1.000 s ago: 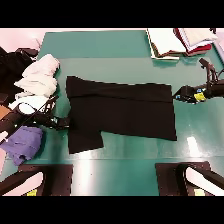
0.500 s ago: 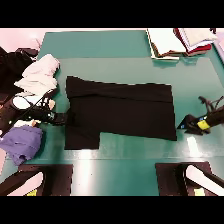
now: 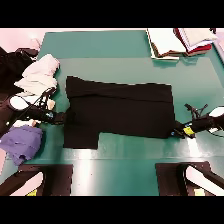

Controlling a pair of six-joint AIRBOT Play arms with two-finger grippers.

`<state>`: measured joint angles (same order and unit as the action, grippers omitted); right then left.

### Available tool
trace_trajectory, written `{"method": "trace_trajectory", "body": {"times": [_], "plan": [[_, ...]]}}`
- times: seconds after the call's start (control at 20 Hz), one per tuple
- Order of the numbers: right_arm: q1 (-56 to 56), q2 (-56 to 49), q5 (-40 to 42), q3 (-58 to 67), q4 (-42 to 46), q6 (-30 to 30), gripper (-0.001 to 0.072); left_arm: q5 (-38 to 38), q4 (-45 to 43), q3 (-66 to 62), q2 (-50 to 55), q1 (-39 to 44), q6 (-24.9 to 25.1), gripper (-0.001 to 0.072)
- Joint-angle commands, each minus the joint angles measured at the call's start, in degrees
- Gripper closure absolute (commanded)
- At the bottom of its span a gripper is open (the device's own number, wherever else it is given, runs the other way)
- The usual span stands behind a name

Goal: Fold the shirts.

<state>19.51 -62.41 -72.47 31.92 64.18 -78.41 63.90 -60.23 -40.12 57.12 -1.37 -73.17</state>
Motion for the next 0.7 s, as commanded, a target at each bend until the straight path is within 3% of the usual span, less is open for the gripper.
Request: {"method": "trace_trajectory", "body": {"times": [0.0, 0.15, 0.4, 0.55, 0.65], "plan": [[-4.9, 0.4, -3.7, 4.0, 2.5, 0.0, 0.0699, 4.0, -6.2, -0.1, -7.0, 0.0, -4.5, 0.0682], [-7.8, 6.6, -9.0, 8.0, 11.0, -2.3, 0.0699, 12.4, -11.6, -0.1, -15.5, 0.0, -8.9, 0.0682], [-7.9, 20.0, -17.0, 12.7, 20.0, -5.1, 0.07, 22.2, -11.1, -0.1, -27.1, 0.0, -13.6, 0.0682], [-8.0, 21.3, -17.2, 15.2, 19.7, -5.2, 0.07, 21.2, -10.8, -0.1, -26.9, 0.0, -13.6, 0.0682], [-8.2, 18.0, -16.0, 18.1, 19.2, -5.1, 0.07, 15.6, -10.5, -0.1, -24.9, 0.0, -13.3, 0.0682]]}}
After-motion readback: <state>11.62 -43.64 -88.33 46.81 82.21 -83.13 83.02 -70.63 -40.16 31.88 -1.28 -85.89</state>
